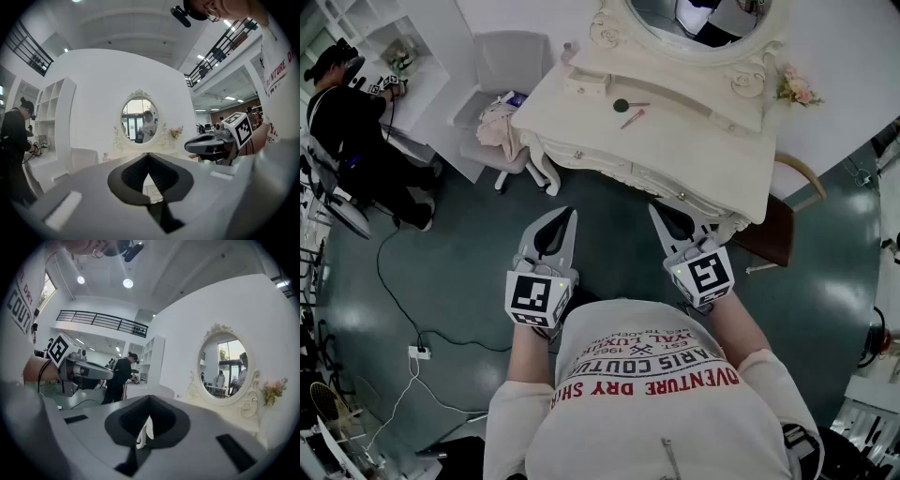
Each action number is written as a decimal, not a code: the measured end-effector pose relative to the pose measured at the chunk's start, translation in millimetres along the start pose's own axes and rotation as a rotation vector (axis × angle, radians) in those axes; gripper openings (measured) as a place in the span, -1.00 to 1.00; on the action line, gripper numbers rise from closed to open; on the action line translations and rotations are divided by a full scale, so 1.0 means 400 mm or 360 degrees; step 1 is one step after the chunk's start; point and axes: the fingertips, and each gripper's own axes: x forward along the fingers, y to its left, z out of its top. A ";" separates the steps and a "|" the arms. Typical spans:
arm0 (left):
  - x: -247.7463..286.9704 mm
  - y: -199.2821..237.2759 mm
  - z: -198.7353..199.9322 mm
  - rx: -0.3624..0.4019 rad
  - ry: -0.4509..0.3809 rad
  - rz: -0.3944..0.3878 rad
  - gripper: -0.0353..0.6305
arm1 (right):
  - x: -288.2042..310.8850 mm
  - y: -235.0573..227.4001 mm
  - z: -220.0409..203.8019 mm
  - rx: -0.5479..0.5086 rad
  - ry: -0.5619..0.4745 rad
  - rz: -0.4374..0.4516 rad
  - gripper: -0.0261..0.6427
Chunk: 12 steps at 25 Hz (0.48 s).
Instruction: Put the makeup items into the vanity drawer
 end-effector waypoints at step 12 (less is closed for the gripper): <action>0.001 -0.009 -0.011 0.0002 0.0035 0.0012 -0.86 | 0.000 -0.004 0.005 0.0093 -0.0059 0.0028 -0.90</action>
